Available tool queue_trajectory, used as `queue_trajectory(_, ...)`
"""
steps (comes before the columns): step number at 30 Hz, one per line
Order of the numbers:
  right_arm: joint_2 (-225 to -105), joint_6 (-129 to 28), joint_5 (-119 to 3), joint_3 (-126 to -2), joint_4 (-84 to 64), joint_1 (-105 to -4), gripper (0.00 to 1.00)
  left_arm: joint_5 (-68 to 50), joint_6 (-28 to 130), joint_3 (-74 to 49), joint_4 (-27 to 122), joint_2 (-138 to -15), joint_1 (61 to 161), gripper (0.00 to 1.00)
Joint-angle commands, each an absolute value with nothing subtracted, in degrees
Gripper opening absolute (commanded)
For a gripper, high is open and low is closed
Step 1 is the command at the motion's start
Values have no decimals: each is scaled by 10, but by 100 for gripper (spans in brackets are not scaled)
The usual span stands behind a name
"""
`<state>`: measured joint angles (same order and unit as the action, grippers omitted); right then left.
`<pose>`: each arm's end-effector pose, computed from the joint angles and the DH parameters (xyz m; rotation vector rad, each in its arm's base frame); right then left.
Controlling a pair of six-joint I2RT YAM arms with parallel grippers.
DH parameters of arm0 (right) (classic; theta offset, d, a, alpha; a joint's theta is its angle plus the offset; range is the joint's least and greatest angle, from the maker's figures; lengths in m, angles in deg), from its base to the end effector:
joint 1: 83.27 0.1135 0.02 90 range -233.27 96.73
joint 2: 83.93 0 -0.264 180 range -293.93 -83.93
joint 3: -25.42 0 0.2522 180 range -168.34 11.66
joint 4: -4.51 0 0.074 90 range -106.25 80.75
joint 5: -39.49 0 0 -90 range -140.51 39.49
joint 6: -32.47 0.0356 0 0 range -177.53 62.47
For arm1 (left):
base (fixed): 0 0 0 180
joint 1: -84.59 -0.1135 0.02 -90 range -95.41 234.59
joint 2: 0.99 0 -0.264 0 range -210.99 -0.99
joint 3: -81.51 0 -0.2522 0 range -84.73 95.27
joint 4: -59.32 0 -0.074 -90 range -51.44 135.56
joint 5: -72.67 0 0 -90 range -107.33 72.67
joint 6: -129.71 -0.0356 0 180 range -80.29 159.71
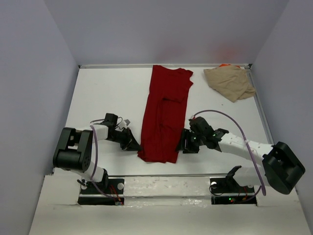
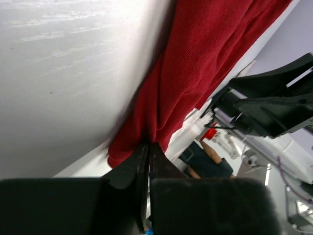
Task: Fold and stack the t-shirts
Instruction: Fold the tshirt
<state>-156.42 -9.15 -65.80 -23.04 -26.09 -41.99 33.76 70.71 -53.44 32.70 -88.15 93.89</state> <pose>0.1694 0.1612 0.1742 0.0529 2.7547 0.8808 0.2215 -0.0643 0.1183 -0.2770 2.7649 -1.4208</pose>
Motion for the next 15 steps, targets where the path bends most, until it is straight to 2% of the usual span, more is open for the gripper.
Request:
queue_trajectory(1, -1554, -88, -676, -219, -240, -429, 57, 378, 724, -541, 348, -859, 942, 6)
queue_trajectory(2, -1552, -85, -677, -215, -238, -429, 57, 378, 724, -543, 348, -860, 942, 0)
queue_trajectory(15, -1639, -109, -700, -211, -212, -429, 56, 364, 712, -520, 319, -844, 942, 0)
